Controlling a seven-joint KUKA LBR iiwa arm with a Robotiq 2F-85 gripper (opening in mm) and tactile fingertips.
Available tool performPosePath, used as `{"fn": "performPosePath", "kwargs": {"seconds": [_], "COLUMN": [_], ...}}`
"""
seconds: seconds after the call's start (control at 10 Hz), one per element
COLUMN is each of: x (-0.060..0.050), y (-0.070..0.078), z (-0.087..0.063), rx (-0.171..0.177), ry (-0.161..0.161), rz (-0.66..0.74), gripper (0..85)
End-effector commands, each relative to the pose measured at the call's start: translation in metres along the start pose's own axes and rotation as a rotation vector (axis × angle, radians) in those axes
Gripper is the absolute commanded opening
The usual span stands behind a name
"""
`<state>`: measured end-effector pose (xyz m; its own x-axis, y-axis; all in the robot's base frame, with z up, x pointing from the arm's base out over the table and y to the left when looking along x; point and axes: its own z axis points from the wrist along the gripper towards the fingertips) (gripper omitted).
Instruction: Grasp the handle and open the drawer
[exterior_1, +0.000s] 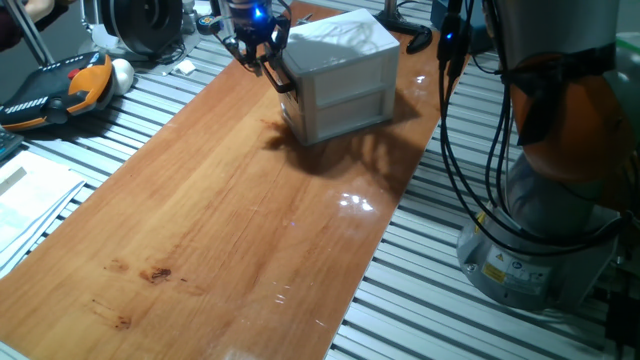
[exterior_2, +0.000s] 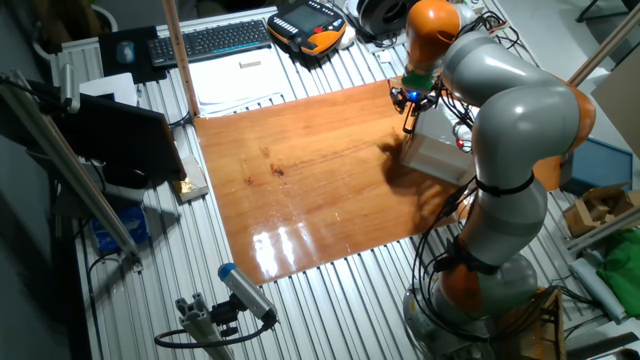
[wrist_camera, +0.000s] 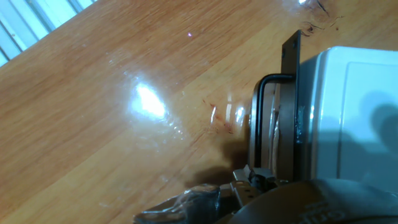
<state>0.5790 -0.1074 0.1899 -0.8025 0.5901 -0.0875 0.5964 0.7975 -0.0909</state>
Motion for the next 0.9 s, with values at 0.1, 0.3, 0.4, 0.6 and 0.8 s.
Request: {"fn": "performPosePath", "kwargs": {"seconds": [0.1,0.3,0.4,0.6,0.8], "x": [-0.002,-0.002,-0.002,-0.003,-0.004], "y": [0.002,0.001,0.000,-0.002,-0.003], "z": [0.003,0.005,0.006,0.010,0.012], "rx": [0.004,0.013,0.014,0.013,0.012], "ry": [-0.005,-0.009,-0.010,-0.013,-0.015], "rz": [-0.006,-0.009,-0.009,-0.009,-0.008], "gripper": [33.3,33.7,33.7,33.3,33.0]}}
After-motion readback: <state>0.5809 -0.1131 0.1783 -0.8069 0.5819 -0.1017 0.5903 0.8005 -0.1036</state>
